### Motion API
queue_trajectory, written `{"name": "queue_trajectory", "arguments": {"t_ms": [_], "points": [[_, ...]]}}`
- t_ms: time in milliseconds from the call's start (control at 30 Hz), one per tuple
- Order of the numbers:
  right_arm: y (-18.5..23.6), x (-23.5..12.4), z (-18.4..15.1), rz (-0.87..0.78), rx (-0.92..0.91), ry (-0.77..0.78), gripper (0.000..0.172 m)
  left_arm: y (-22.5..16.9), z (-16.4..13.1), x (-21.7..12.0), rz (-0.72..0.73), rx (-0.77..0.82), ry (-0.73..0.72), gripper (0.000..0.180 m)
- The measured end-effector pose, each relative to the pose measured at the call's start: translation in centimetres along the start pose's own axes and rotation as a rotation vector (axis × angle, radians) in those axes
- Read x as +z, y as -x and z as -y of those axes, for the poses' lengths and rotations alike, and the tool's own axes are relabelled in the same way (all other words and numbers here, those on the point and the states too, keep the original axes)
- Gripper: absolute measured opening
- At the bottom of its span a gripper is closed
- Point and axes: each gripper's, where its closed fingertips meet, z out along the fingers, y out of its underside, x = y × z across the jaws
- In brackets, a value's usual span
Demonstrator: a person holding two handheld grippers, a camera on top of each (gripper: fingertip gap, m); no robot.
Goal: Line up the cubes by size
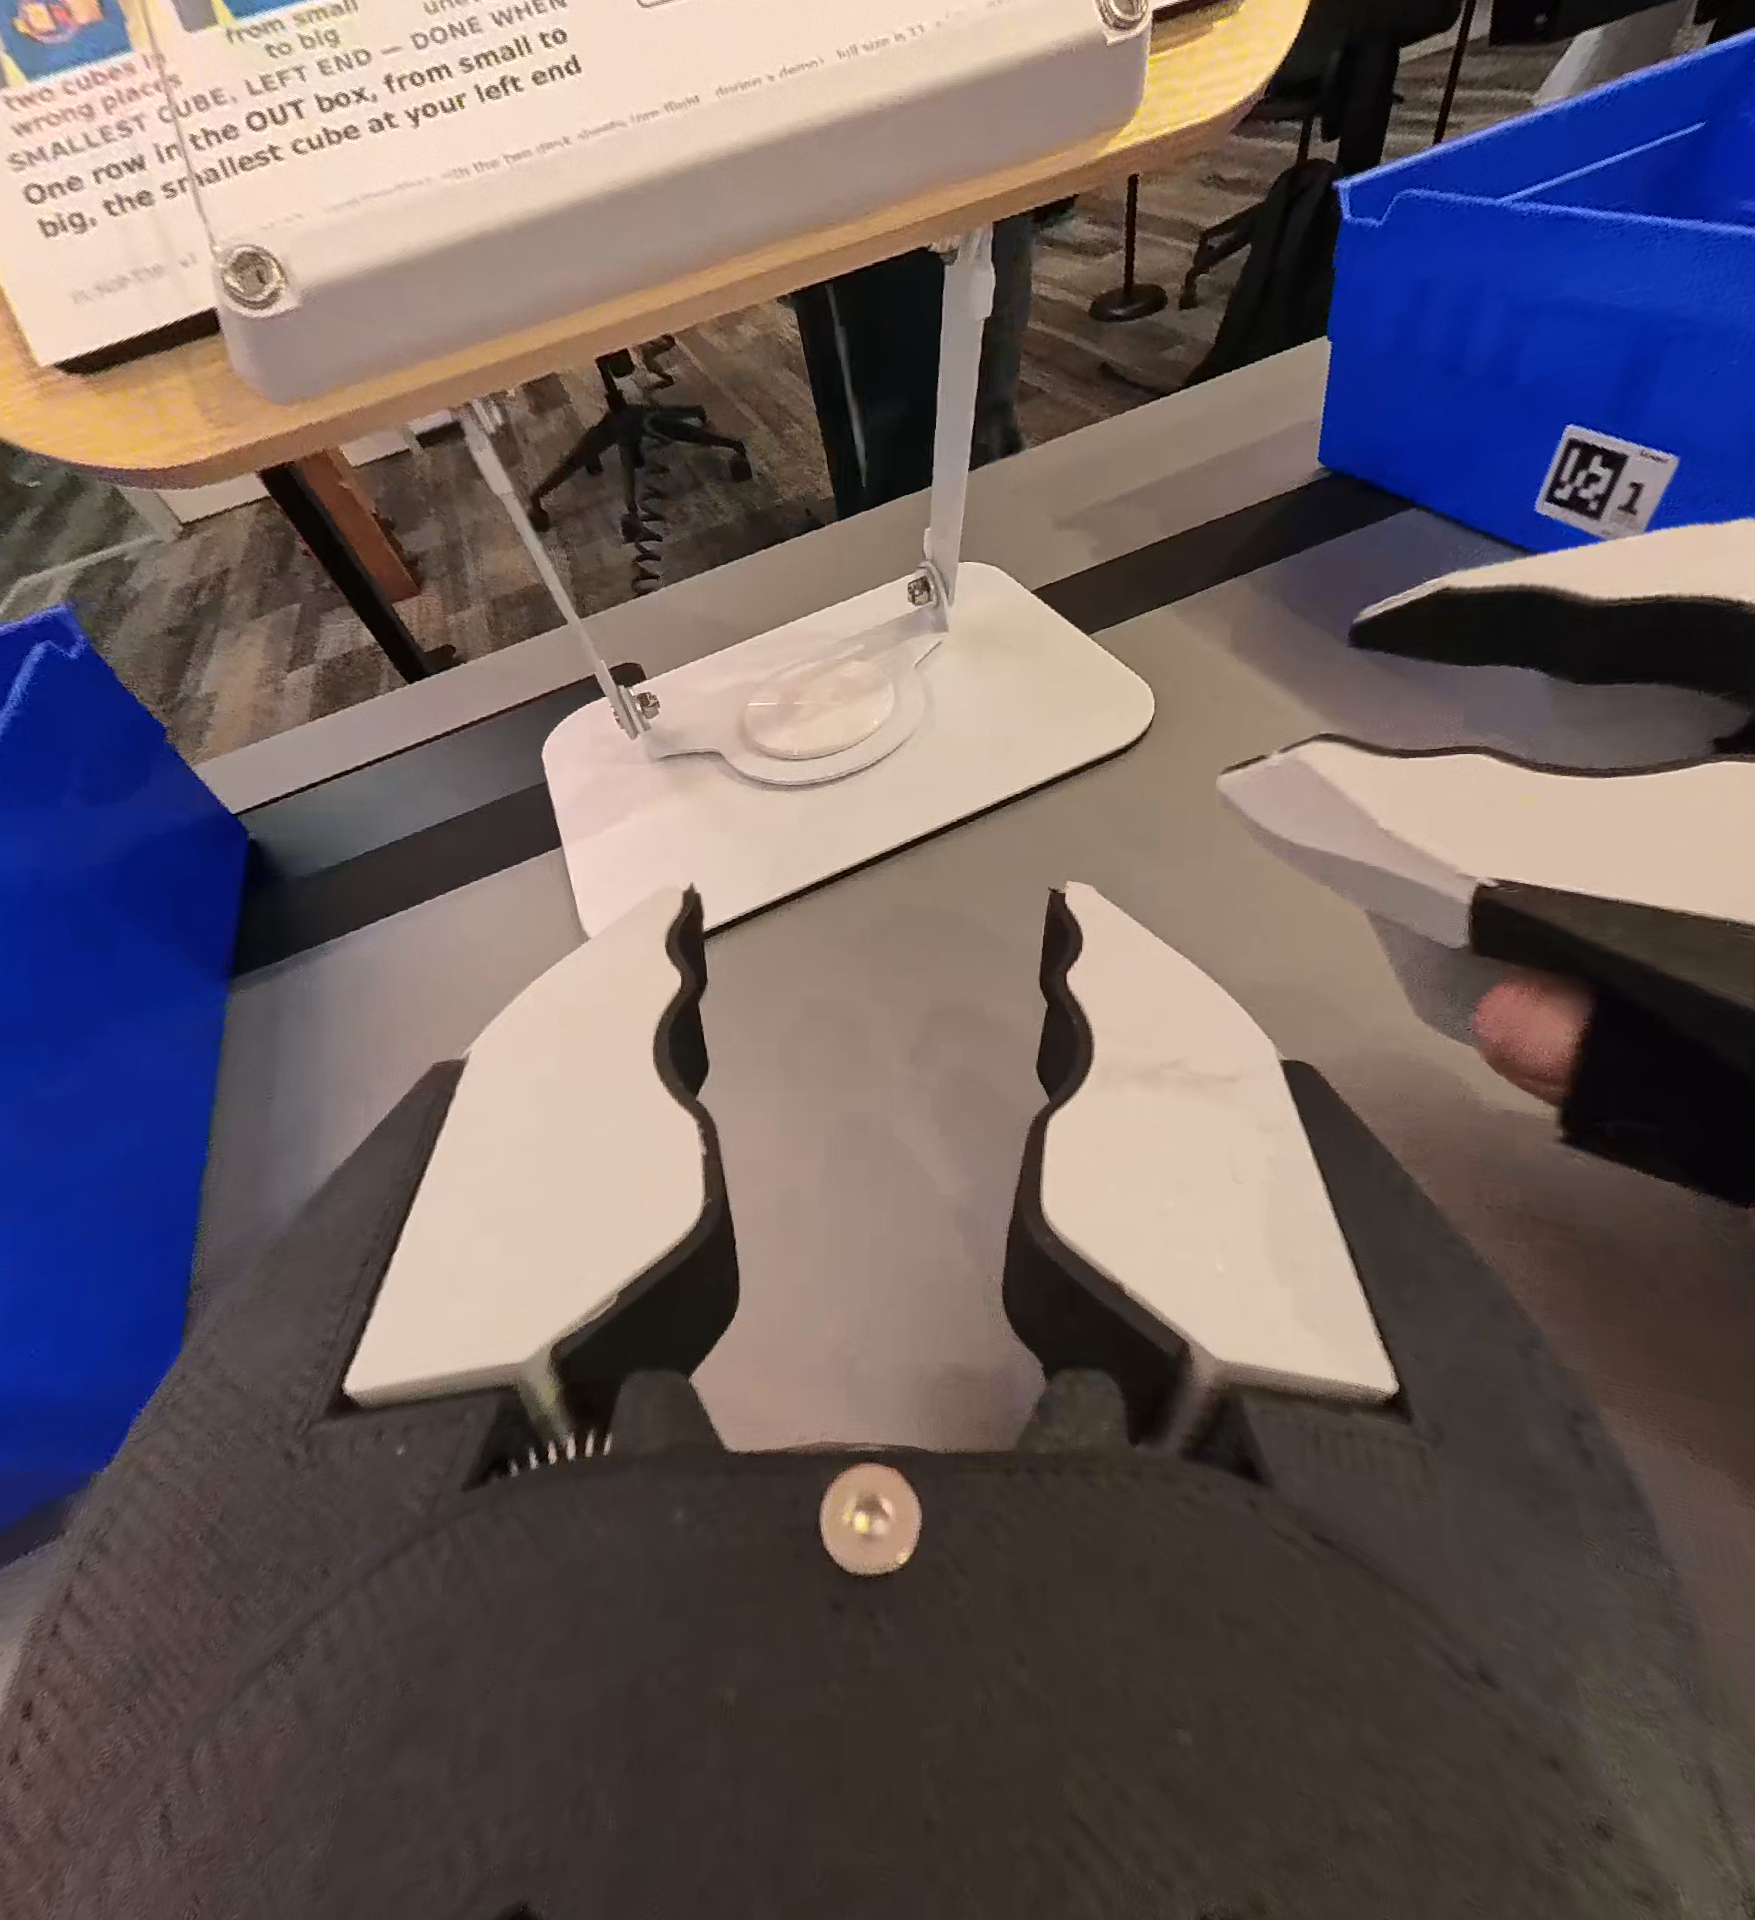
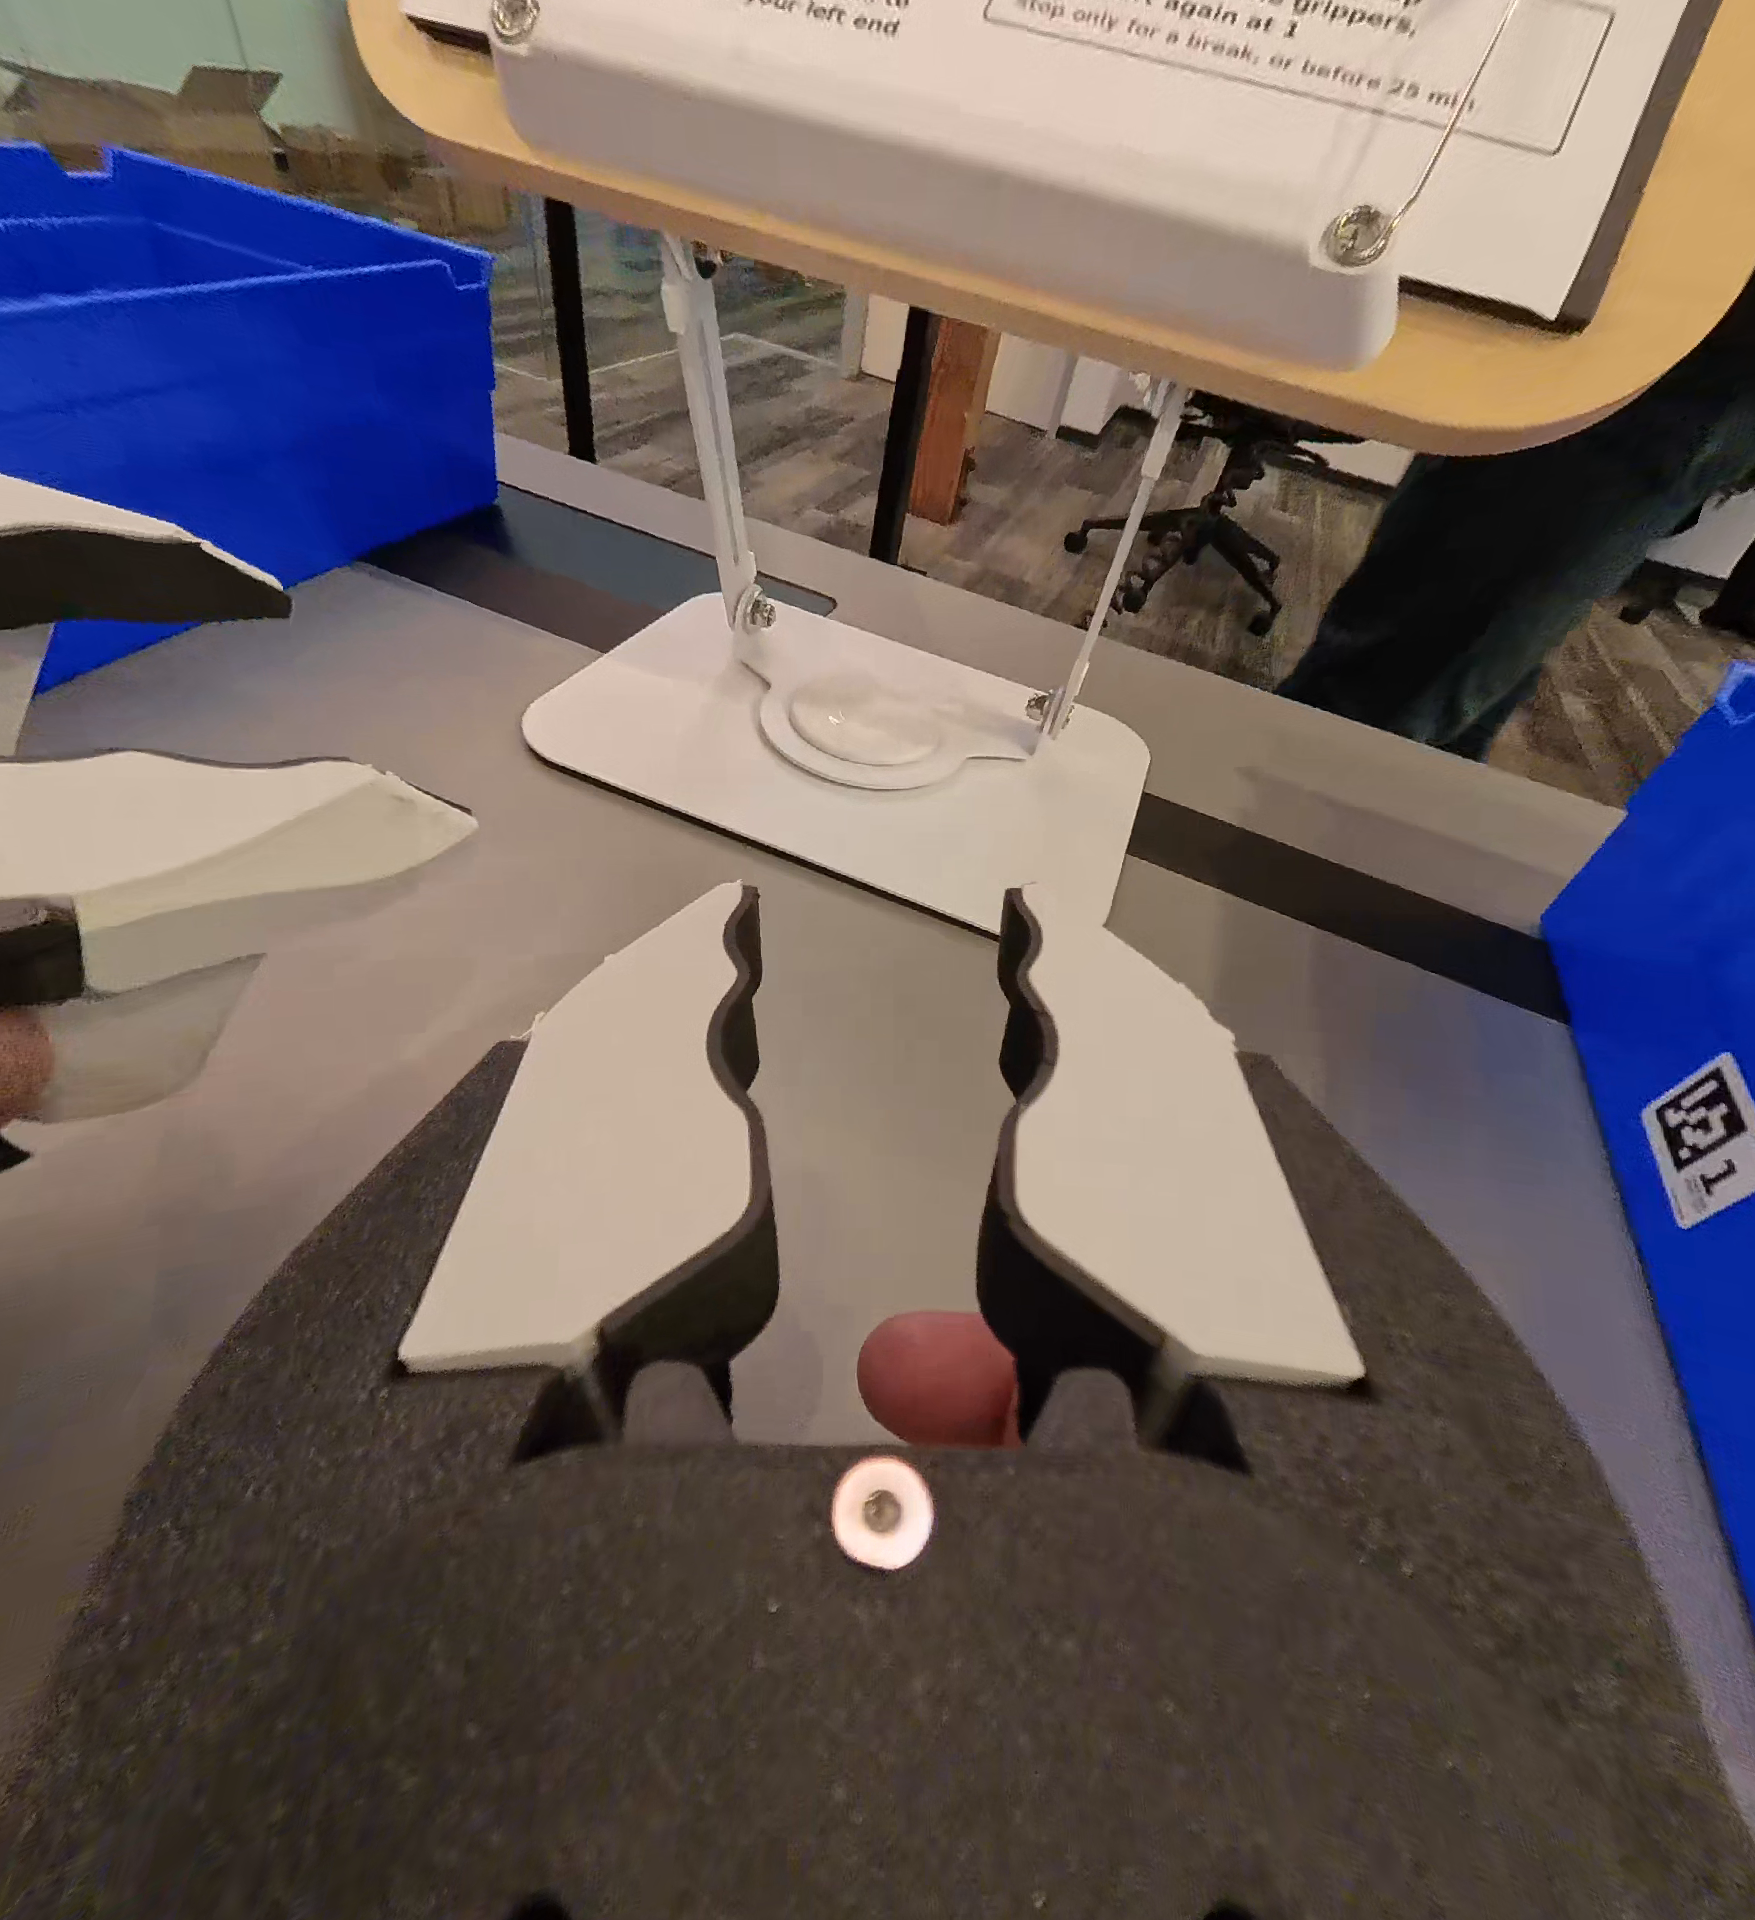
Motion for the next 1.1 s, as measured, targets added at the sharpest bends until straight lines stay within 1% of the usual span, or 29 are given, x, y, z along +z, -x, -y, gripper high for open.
{"name": "queue_trajectory", "arguments": {"t_ms": [233,333,433,733,933,1100], "points": [[0.0,1.7,-0.1,0.02,0.046,0.012,0.041,0.5,-1.2,1.0,-0.01,-0.053,0.023,0.062],[0.0,2.1,-0.2,0.028,0.053,0.025,0.036,0.5,-1.3,1.0,-0.009,-0.052,0.02,0.06],[0.1,2.5,-0.2,0.033,0.051,0.032,0.036,0.4,-1.5,1.2,-0.009,-0.045,0.031,0.059],[-0.3,2.8,0.0,0.031,0.07,0.014,0.037,0.7,-2.0,1.4,-0.009,-0.047,0.044,0.058],[0.1,2.8,0.1,0.032,0.033,0.011,0.036,0.9,-2.3,1.5,-0.007,-0.058,0.048,0.058],[0.0,2.8,0.1,0.031,0.037,0.01,0.036,1.1,-2.3,1.5,0.001,-0.059,0.046,0.056]]}}
